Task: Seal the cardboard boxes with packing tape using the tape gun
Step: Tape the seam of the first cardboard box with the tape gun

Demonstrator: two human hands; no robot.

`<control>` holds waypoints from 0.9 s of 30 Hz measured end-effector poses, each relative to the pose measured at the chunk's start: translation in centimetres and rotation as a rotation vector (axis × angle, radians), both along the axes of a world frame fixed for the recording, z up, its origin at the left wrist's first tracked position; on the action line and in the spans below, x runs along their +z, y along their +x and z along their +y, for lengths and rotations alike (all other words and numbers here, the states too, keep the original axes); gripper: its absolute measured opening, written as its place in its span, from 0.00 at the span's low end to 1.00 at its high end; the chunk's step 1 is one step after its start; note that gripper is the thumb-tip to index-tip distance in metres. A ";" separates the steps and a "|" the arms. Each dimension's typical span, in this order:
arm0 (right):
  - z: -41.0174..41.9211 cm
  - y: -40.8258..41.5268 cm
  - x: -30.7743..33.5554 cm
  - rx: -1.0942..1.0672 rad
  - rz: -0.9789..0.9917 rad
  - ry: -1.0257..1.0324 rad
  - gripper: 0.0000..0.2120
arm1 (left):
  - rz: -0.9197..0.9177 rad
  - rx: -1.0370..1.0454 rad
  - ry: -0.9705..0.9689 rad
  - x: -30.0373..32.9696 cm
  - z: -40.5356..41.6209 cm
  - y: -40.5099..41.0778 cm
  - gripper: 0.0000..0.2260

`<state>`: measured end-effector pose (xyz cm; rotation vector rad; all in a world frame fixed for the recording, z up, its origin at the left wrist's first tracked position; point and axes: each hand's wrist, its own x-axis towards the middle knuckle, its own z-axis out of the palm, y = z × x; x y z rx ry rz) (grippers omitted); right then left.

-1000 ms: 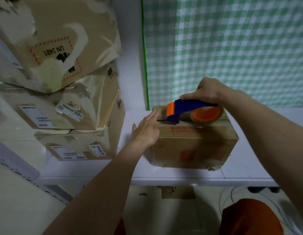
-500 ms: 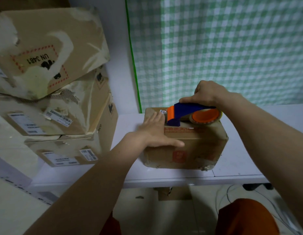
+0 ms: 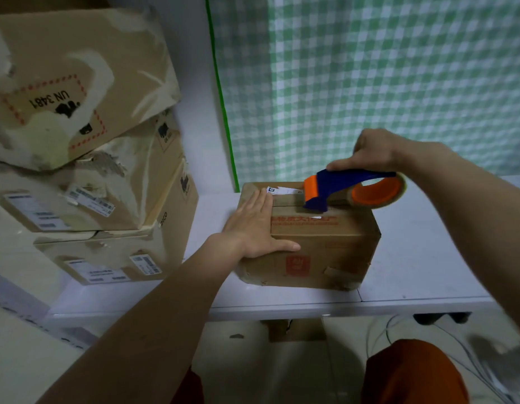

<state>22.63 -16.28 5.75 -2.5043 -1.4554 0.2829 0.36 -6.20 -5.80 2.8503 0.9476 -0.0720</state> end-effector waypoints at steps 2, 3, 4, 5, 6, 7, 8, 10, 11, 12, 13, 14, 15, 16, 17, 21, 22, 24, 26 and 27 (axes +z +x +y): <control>-1.4 1.4 0.2 -0.039 0.007 0.020 0.29 | 0.012 0.001 -0.009 0.3 0.0 0.1 0.58; -1.8 1.8 0.0 -0.049 0.003 0.027 0.29 | 0.016 0.001 -0.016 0.4 0.0 0.2 0.58; -2.1 2.1 -0.5 -0.052 -0.004 0.030 0.29 | 0.023 0.001 -0.024 0.6 0.0 0.2 0.58; -2.2 2.3 -1.0 -0.051 -0.011 0.033 0.29 | 0.033 0.004 -0.030 0.8 -0.1 0.3 0.58; -2.2 2.4 -1.4 -0.049 -0.013 0.037 0.29 | 0.048 0.010 -0.029 1.1 -0.2 0.4 0.57; -2.3 2.4 -1.6 -0.049 -0.011 0.043 0.28 | 0.068 0.022 -0.023 1.3 -0.5 0.7 0.57; -2.3 2.5 -1.7 -0.052 -0.006 0.047 0.28 | 0.089 0.035 -0.014 1.5 -0.8 1.1 0.57; -2.5 2.6 -1.6 -0.055 0.005 0.049 0.28 | 0.092 0.023 -0.019 1.8 -1.9 2.6 0.57; -2.5 2.7 -1.6 -0.056 0.010 0.047 0.28 | 0.069 -0.013 -0.030 1.8 -2.5 3.5 0.57; -2.5 2.7 -1.6 -0.056 0.010 0.045 0.28 | 0.041 -0.054 -0.041 1.6 -3.2 4.4 0.57; -2.6 2.8 -1.6 -0.054 0.006 0.042 0.28 | 0.014 -0.084 -0.046 1.4 -3.8 5.2 0.58; -2.6 2.7 -1.7 -0.053 0.002 0.039 0.28 | -0.008 -0.097 -0.040 1.1 -4.2 5.8 0.58; -2.6 2.8 -1.8 -0.054 0.000 0.041 0.28 | -0.025 -0.097 -0.023 0.9 -4.4 6.1 0.58; -2.6 2.8 -1.8 -0.056 0.001 0.044 0.28 | -0.041 -0.093 0.002 0.6 -4.4 6.3 0.57; -2.6 2.8 -1.8 -0.058 0.003 0.048 0.28 | -0.055 -0.091 0.022 0.4 -4.4 6.3 0.56; -2.1 2.3 -1.8 -0.052 0.024 0.050 0.28 | -0.099 -0.154 0.033 0.5 -3.4 5.2 0.52; -1.8 2.1 -1.9 -0.048 0.025 0.048 0.28 | -0.112 -0.179 0.025 0.6 -2.8 4.7 0.51; -1.1 1.5 -2.0 -0.039 0.022 0.048 0.28 | -0.126 -0.225 0.011 0.9 -1.4 3.9 0.49; -0.7 0.9 -2.0 -0.032 0.014 0.053 0.28 | -0.111 -0.237 -0.006 0.9 -0.5 3.2 0.48; -0.6 0.9 -2.0 -0.030 0.016 0.062 0.27 | -0.104 -0.230 -0.013 0.9 -0.4 3.1 0.48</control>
